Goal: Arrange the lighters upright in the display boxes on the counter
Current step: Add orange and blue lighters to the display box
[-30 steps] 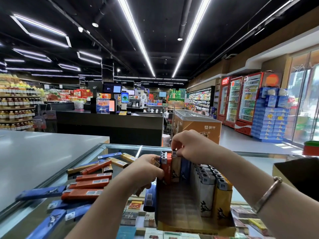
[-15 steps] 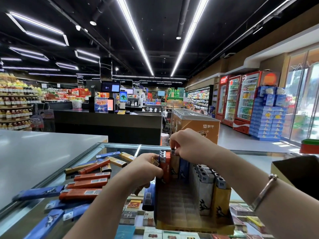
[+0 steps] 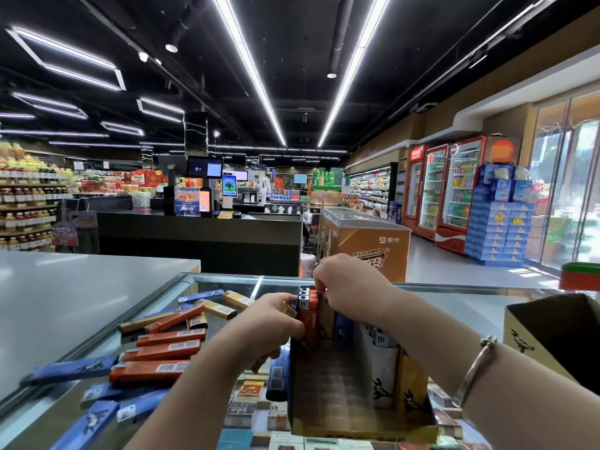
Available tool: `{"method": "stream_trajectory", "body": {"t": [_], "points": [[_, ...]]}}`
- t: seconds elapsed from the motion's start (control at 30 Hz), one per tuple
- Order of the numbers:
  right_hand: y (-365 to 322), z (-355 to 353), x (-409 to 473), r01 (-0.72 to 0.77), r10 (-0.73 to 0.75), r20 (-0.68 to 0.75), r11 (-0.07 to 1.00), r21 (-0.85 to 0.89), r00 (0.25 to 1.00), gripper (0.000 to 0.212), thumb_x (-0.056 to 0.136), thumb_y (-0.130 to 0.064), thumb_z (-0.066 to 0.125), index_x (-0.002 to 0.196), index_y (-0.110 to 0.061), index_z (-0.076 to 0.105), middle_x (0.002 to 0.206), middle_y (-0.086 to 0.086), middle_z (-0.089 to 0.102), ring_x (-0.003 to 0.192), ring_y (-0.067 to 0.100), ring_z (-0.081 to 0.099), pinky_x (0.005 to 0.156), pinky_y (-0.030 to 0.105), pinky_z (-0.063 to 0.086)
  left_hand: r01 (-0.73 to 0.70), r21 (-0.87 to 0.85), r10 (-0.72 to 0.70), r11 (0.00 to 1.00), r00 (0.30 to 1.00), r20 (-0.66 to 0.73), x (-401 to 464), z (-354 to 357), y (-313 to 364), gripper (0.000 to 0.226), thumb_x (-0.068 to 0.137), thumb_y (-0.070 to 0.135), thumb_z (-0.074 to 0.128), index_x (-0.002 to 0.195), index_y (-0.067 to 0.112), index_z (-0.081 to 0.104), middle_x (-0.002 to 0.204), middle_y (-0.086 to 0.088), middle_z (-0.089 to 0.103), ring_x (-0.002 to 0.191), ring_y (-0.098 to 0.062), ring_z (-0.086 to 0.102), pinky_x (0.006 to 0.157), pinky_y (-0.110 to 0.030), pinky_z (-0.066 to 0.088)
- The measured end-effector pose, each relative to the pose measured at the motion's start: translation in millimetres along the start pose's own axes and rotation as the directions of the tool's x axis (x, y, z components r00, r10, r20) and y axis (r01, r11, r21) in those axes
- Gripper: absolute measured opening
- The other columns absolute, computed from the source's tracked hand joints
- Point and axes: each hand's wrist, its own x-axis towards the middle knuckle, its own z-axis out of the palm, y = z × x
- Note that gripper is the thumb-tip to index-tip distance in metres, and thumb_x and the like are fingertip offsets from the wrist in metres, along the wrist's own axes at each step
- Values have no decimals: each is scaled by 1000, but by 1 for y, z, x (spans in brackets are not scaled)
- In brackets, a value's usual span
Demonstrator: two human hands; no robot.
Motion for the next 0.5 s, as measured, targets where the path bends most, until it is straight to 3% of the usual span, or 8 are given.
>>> {"method": "stream_trajectory", "body": {"t": [0.13, 0.23, 0.3, 0.37, 0.5], "points": [[6, -7, 1, -26, 20, 74, 996, 80, 997, 27, 81, 7, 46, 92, -4, 68, 99, 12, 63, 93, 27, 59, 82, 40, 53, 18, 20, -19, 1000, 1000, 19, -3, 0, 2, 28, 79, 8, 62, 92, 32, 54, 79, -7, 56, 63, -15, 49, 44, -21, 40], [14, -11, -4, -34, 9, 142, 984, 177, 990, 39, 84, 7, 44, 111, -9, 67, 111, 5, 62, 103, 20, 56, 84, 28, 48, -5, -37, 5, 999, 1000, -22, -6, -4, 6, 15, 84, 14, 61, 94, 23, 54, 81, -7, 54, 63, -13, 48, 45, -20, 40], [19, -10, -8, -28, -9, 156, 972, 233, 988, 38, 88, 4, 45, 116, -12, 65, 112, 1, 60, 101, 15, 53, 79, 20, 41, -7, -190, -17, 982, 992, -124, -7, -8, 14, 4, 89, 13, 52, 92, 14, 54, 80, -8, 52, 60, -14, 47, 47, -21, 40], [23, -8, -11, -13, -28, 141, 958, 285, 990, 29, 92, -8, 51, 116, -16, 66, 100, -8, 58, 92, 8, 53, 71, 13, 38, -17, -445, -78, 895, 978, -196, -7, -10, 23, 12, 92, 6, 42, 85, 9, 51, 74, -10, 52, 59, -15, 45, 51, -24, 41], [31, -7, -17, 31, -40, 13, 905, 425, 999, 21, 89, -17, 59, 107, -23, 68, 88, -11, 61, 79, 4, 56, 65, 15, 45, -102, -563, -32, 820, 974, -223, -7, -7, 21, 29, 98, 20, 37, 91, 1, 59, 89, -15, 68, 95, -31, 57, 92, -42, 44]]}}
